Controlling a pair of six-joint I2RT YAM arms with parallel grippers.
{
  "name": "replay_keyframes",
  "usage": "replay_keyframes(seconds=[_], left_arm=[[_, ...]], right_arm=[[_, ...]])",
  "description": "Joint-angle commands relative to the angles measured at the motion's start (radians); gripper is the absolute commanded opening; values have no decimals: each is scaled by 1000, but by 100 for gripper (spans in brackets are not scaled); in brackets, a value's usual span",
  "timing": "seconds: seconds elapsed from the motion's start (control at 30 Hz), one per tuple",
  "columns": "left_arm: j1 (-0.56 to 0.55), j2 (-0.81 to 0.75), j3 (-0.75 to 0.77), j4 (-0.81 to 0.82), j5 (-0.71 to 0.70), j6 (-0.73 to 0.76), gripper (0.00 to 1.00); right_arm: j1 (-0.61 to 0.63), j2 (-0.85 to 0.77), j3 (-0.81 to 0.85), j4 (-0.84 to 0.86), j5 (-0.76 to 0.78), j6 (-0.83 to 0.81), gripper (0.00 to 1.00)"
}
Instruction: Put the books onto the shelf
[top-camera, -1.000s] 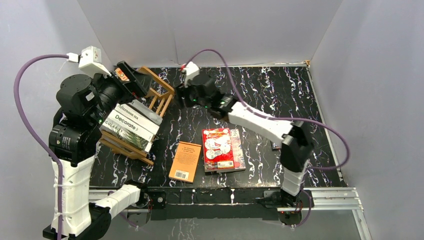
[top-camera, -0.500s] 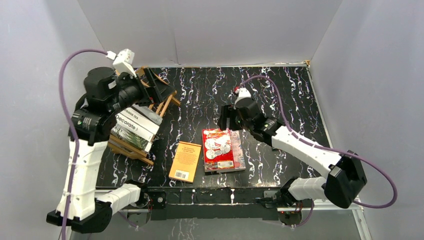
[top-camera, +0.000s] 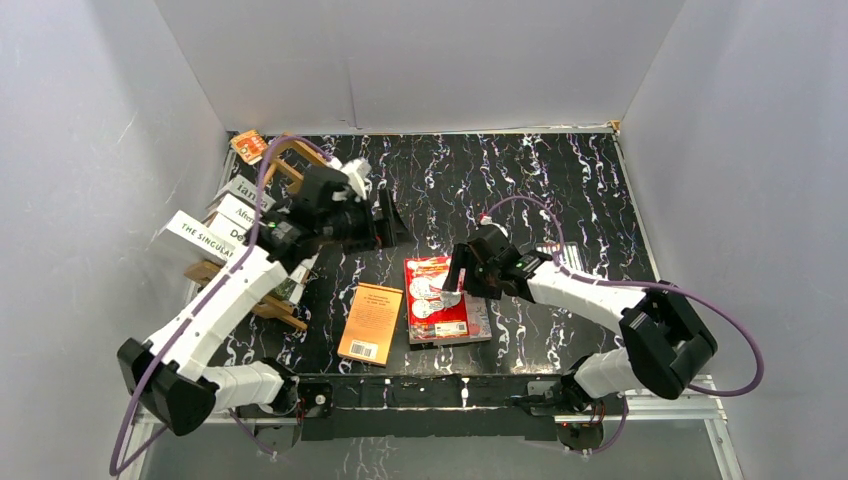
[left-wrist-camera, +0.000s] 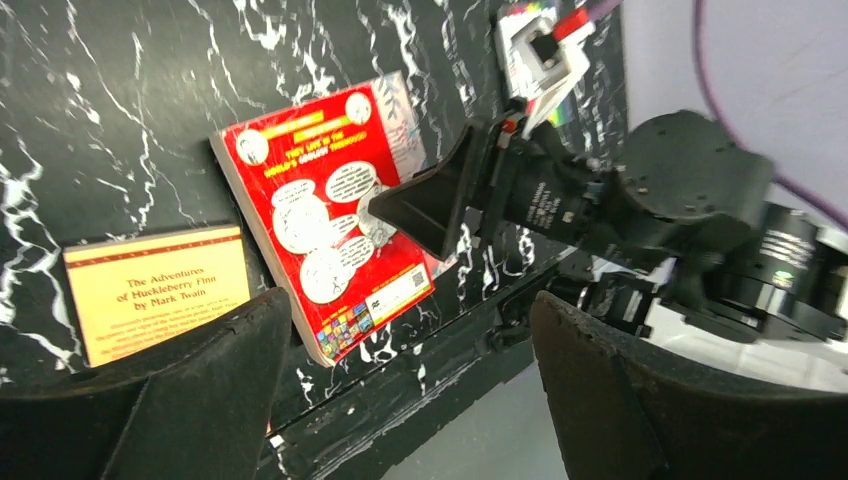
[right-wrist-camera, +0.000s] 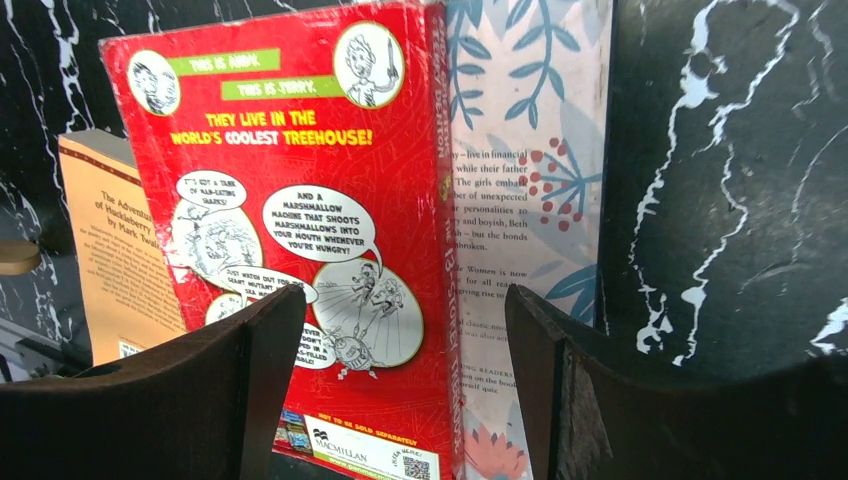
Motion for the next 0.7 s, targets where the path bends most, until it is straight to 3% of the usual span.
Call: replay_keyframes(seconds=[0.0,0.23,0.47,0.67], left_arm=[[-79,36,-111,103,-113,-95,85],[-137,97,-255,165,-182,-202,77],[-163,174,-388,327,-89,-288,68],[-193,244,-433,378,-88,-316,49]], right_arm=[[-8,1,-31,66,-48,65,81],[-34,-51,-114,100,-60,80,67],[-44,-60,-156,142,-117,103,63],[-52,-50,-199,218,-186,137,61]])
